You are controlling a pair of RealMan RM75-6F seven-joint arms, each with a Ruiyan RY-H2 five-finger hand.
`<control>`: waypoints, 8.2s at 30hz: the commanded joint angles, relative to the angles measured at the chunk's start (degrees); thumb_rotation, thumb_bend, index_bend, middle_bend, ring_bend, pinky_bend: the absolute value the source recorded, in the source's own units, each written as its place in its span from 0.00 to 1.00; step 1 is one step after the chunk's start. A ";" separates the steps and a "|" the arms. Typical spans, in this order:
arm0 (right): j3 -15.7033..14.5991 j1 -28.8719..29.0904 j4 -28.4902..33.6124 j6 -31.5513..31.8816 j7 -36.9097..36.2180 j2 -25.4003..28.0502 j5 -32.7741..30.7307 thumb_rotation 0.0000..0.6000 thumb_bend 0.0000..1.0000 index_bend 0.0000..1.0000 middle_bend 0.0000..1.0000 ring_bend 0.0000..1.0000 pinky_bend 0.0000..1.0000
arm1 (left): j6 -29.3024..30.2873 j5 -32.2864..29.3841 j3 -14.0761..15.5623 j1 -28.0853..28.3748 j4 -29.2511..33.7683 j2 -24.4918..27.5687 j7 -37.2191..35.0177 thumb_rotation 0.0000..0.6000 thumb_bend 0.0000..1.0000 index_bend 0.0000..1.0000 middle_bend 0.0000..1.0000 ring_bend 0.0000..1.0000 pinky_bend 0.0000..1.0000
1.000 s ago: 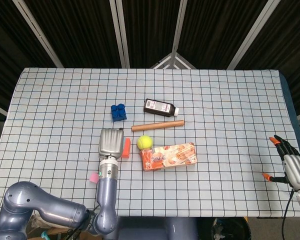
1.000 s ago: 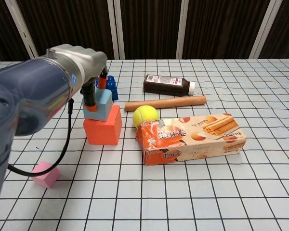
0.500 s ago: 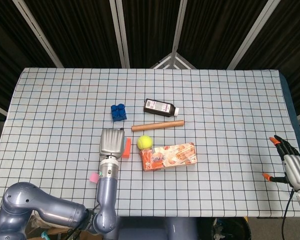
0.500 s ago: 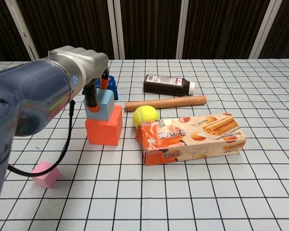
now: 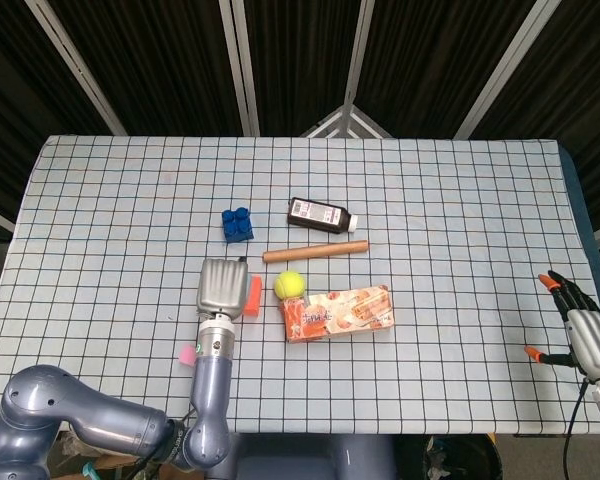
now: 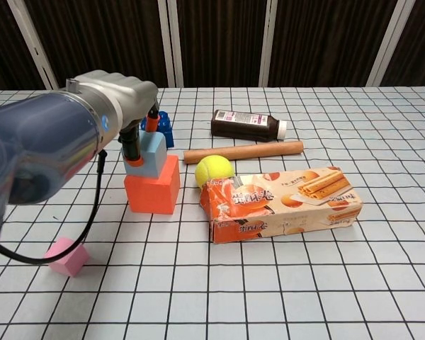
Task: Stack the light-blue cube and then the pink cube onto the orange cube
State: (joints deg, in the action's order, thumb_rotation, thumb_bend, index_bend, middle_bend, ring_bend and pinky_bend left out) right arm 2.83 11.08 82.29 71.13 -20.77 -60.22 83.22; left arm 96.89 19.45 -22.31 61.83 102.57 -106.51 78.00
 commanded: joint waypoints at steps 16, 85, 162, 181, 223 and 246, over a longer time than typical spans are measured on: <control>-0.09 0.35 0.65 -1.16 0.77 0.17 -0.55 1.00 0.13 0.00 0.01 0.06 0.16 | 3.26 4.39 3.01 -1.87 8.51 5.29 1.00 1.00 0.17 0.11 0.77 0.78 0.86; -0.04 0.96 2.74 -4.16 2.61 0.96 -2.70 1.00 0.13 0.00 0.02 0.06 0.16 | -21.30 21.91 28.29 -20.72 14.69 22.20 -20.43 1.00 0.24 0.34 0.80 0.78 0.86; -0.31 1.87 2.38 -6.68 1.58 1.02 -3.14 1.00 0.13 0.00 0.01 0.06 0.16 | -13.76 11.79 10.12 -15.09 30.00 34.04 -18.73 1.00 0.42 0.47 0.82 0.80 0.87; -0.33 1.54 1.72 -5.99 -0.08 1.20 -2.64 1.00 0.13 0.00 0.01 0.06 0.16 | -9.30 -11.22 -2.08 1.09 18.16 23.74 -12.58 1.00 0.42 0.47 0.82 0.80 0.87; -0.30 1.78 1.38 -6.60 -0.26 1.10 -2.93 1.00 0.13 0.00 0.01 0.06 0.16 | -10.83 -13.23 1.34 4.17 13.85 21.35 -14.37 1.00 0.42 0.47 0.82 0.80 0.87; -0.23 1.79 1.43 -6.81 -0.06 1.16 -3.29 1.00 0.13 0.00 0.01 0.06 0.16 | -10.84 -13.29 2.49 4.78 14.13 21.81 -13.88 1.00 0.33 0.32 0.80 0.78 0.86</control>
State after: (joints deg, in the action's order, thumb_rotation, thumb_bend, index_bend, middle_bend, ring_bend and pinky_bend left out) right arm 2.60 12.88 83.72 64.32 -20.84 -59.07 79.93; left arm 86.03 6.12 -19.87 66.58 116.68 -84.73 64.07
